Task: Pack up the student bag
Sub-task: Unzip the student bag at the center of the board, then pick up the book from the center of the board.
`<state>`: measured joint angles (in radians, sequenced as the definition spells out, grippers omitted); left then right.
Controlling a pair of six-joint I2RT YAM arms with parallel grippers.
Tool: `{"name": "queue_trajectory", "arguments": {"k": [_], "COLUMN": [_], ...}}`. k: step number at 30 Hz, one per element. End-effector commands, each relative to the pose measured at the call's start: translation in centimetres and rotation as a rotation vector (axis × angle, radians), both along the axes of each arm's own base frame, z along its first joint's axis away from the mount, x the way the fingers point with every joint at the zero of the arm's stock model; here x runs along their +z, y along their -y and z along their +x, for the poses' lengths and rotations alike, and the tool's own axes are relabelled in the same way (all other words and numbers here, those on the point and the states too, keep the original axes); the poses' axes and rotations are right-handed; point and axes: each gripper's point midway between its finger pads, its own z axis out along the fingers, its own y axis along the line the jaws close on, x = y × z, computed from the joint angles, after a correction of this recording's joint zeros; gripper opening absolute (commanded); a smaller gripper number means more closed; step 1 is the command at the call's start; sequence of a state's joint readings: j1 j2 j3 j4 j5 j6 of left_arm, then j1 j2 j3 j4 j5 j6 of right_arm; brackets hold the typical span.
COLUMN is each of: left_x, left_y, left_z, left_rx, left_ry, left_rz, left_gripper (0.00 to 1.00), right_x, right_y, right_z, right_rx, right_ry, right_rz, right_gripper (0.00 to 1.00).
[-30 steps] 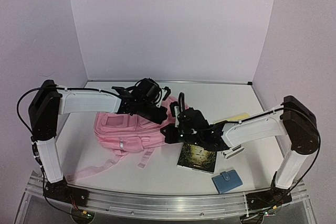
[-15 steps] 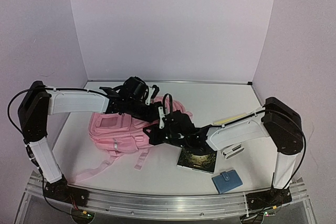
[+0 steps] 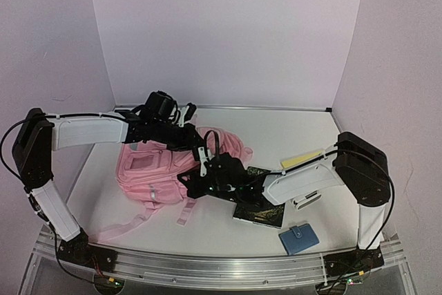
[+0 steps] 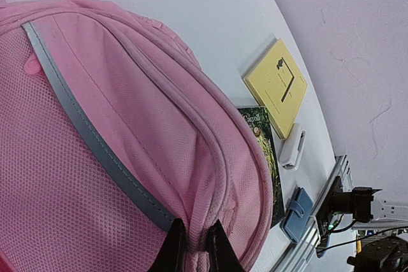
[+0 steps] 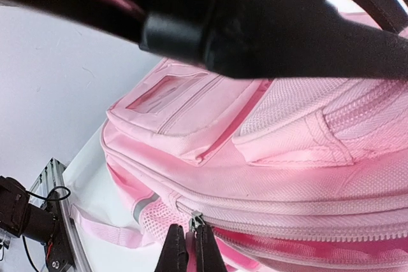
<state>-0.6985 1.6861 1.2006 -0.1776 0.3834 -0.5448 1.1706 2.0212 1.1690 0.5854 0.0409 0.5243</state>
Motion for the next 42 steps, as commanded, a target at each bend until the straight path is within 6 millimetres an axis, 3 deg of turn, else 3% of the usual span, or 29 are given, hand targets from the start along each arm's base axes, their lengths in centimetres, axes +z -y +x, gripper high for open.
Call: {"name": "queue_trajectory", "arguments": {"k": [1, 4, 7, 11, 16, 18, 19, 21, 22, 25, 29, 34, 38, 42], "left_x": [4.6, 3.0, 0.9, -2.1, -4.8, -5.4, -5.1, -4.5, -4.0, -2.4, -1.0, -2.6, -5.4, -6.8], "left_y": [0.5, -1.2, -3.7, -7.6, -12.2, -13.6, -14.0, -14.0, -13.7, -11.7, -5.8, 2.1, 6.0, 8.7], "left_z": [0.3, 0.1, 0.1, -0.4, -1.1, -1.4, -1.4, -1.6, -1.5, -1.6, -2.7, -3.7, -4.0, -4.3], "left_rx": [0.018, 0.046, 0.097, 0.171, 0.274, 0.319, 0.335, 0.332, 0.326, 0.298, 0.217, 0.090, -0.001, -0.064], "left_ry": [0.051, 0.050, 0.034, -0.010, -0.048, -0.064, -0.059, -0.060, -0.057, -0.038, 0.004, -0.072, -0.166, -0.239], "left_rz": [-0.145, -0.078, 0.001, 0.089, 0.212, 0.255, 0.265, 0.263, 0.255, 0.228, 0.200, 0.061, 0.010, -0.045], "left_gripper": [0.00, 0.00, 0.00, 0.00, 0.00, 0.12, 0.27, 0.46, 0.54, 0.66, 0.73, 0.75, 0.75, 0.74], "right_x": [2.9, 4.8, 4.7, 4.2, 0.8, 0.0, -0.7, -1.9, -2.5, -4.2, -5.9, -7.7, -8.6, -9.5], "right_y": [-1.1, 1.6, 5.1, 10.0, 17.7, 20.3, 22.0, 24.5, 25.7, 28.4, 30.2, 32.1, 31.8, 31.8], "right_z": [-2.1, -1.3, -0.3, 1.0, 4.7, 5.7, 6.4, 7.1, 7.3, 7.9, 8.0, 7.8, 7.4, 7.1], "right_rx": [0.040, -0.057, -0.172, -0.280, -0.414, -0.458, -0.487, -0.526, -0.546, -0.579, -0.594, -0.649, -0.625, -0.622], "right_ry": [0.050, 0.068, 0.068, 0.054, -0.091, -0.135, -0.168, -0.232, -0.262, -0.357, -0.436, -0.494, -0.527, -0.557], "right_rz": [0.045, 0.032, -0.058, -0.168, -0.293, -0.317, -0.329, -0.344, -0.346, -0.335, -0.326, -0.341, -0.344, -0.354], "right_gripper": [0.08, 0.34, 0.53, 0.72, 0.84, 0.87, 0.89, 0.90, 0.91, 0.91, 0.88, 0.82, 0.80, 0.77]}}
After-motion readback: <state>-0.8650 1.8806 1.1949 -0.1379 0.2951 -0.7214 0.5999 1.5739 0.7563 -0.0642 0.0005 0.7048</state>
